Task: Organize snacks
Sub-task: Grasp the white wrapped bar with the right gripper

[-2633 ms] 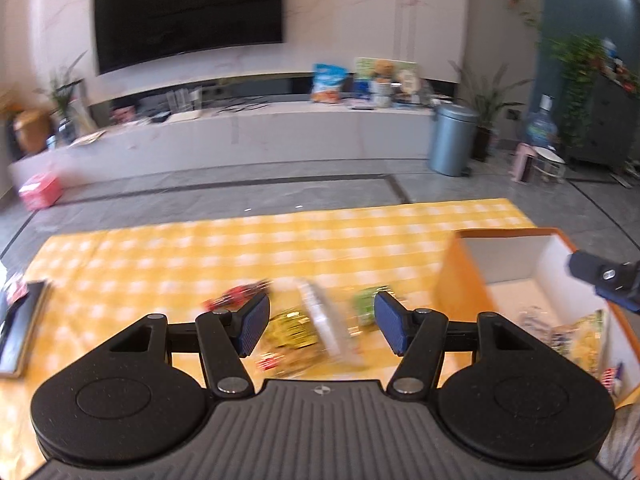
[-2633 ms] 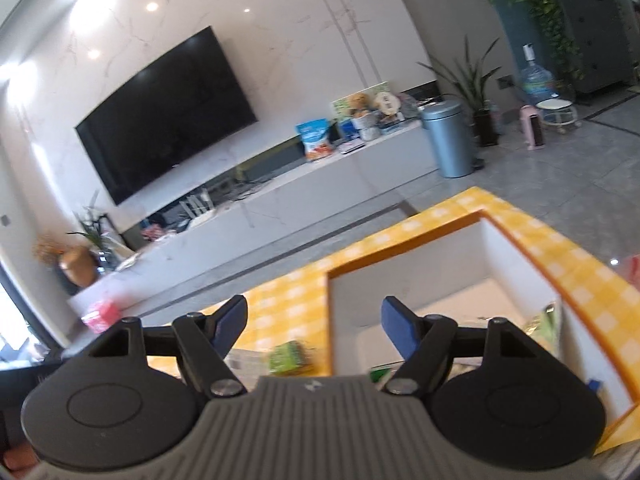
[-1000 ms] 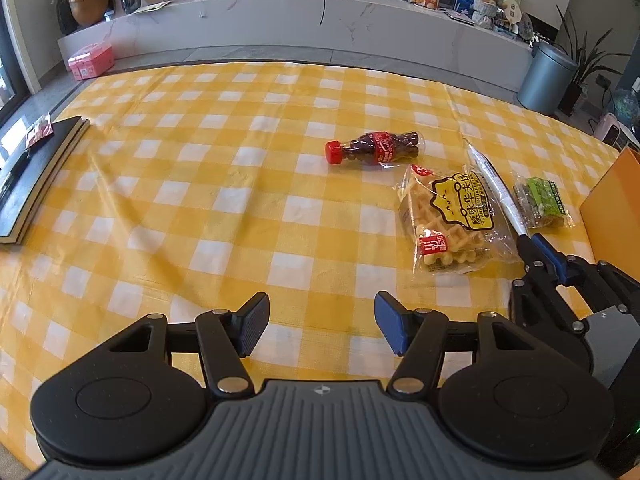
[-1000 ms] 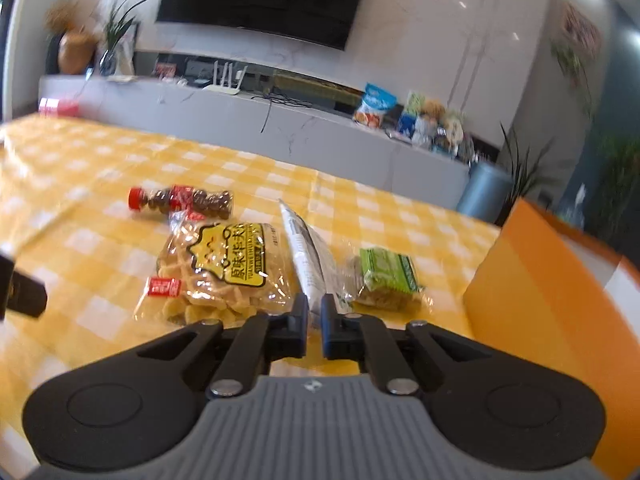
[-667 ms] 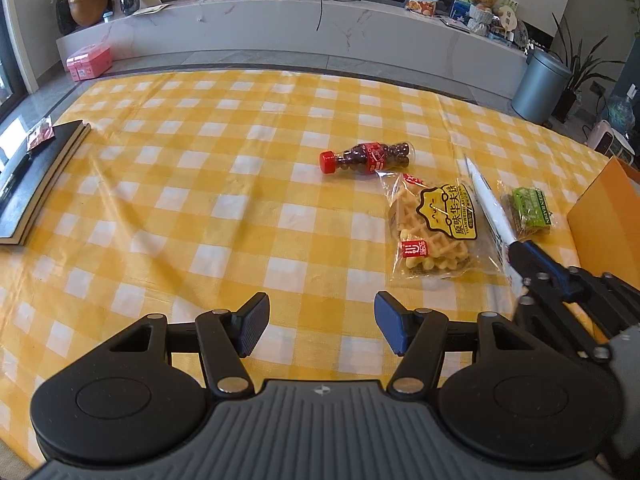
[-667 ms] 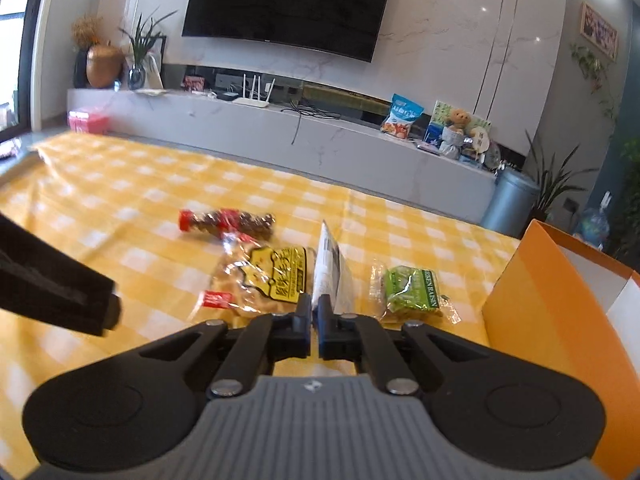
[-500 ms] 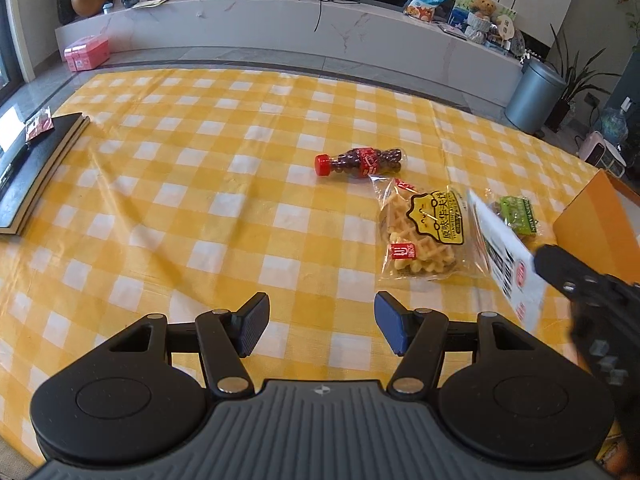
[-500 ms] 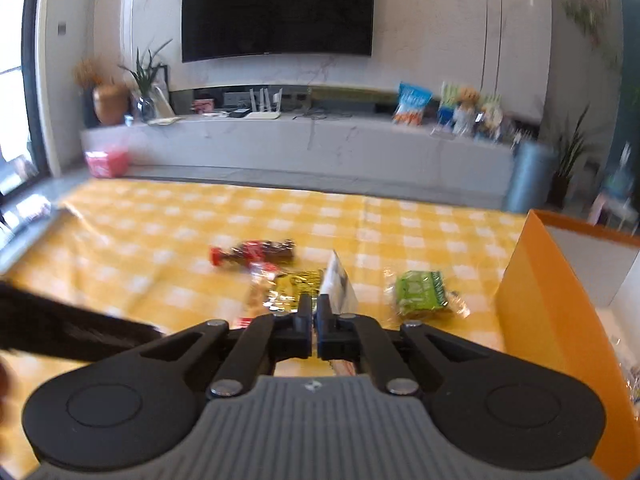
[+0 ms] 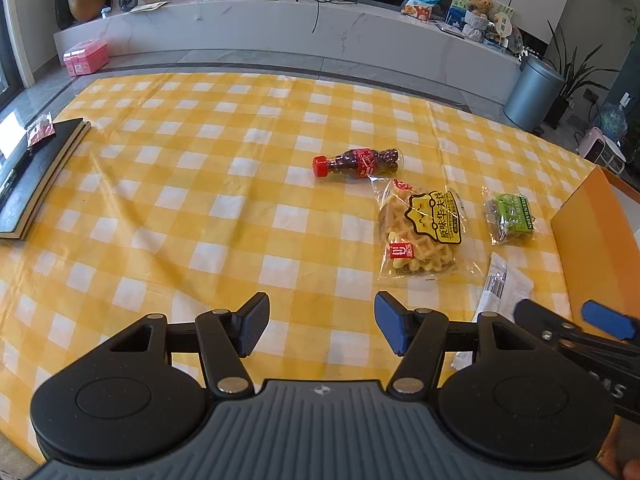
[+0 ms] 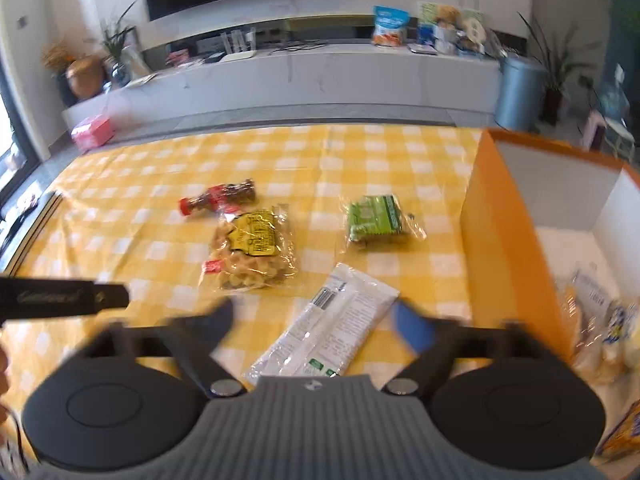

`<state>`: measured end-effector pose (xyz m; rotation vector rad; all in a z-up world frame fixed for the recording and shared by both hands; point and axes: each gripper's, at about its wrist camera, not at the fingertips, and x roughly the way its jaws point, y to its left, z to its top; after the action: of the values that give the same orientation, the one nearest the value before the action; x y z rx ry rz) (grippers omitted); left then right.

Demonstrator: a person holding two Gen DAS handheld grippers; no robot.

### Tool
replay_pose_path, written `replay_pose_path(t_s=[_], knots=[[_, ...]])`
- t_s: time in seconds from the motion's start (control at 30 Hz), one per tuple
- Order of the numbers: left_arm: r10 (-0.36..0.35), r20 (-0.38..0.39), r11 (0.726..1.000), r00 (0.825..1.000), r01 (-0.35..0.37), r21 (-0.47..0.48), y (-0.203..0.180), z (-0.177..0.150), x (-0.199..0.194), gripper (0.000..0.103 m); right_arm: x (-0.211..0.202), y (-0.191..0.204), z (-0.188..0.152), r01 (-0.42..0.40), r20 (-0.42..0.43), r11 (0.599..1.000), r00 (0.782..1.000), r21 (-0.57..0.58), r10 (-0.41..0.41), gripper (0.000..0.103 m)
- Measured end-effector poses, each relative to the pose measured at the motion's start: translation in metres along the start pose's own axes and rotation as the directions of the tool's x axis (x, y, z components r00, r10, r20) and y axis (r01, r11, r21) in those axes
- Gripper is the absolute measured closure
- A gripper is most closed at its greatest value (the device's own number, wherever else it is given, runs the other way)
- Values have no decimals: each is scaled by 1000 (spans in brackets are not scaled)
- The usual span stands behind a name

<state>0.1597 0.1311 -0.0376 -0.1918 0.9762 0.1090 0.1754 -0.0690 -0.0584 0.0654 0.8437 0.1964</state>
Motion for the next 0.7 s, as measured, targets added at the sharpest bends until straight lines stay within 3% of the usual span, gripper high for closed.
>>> replay_pose_path(t_s=[0.13,0.23,0.3,0.4,0.53,0.7], knots=[[5,-13,1000,1000,-5,1,-1,-2,6,32,33,-5,-11,50,-66,993,997,109,-42,7],[7,-27,1000,1000,-7,-1,-1,-3,10,32,55,-16,-24,109,-109,960,991,259,-83,5],[1,-38,1000,999,-1,-3,0,-3,14,32,54,-13,-29,102,-19,956,995,275,-101,3],[-42,-71,999,997,40,-30,4,-4,21,32,62,-1,-33,128,18,966,991,225,-136,3],[-41,-78,999,996,39,-32,2,-5,22,32,73,25,-43,241,35,969,969,49,-243,4],[-39,-71,999,997,37,-27,-1,-6,18,32,72,24,-43,230,40,972,972,52,-232,7]])
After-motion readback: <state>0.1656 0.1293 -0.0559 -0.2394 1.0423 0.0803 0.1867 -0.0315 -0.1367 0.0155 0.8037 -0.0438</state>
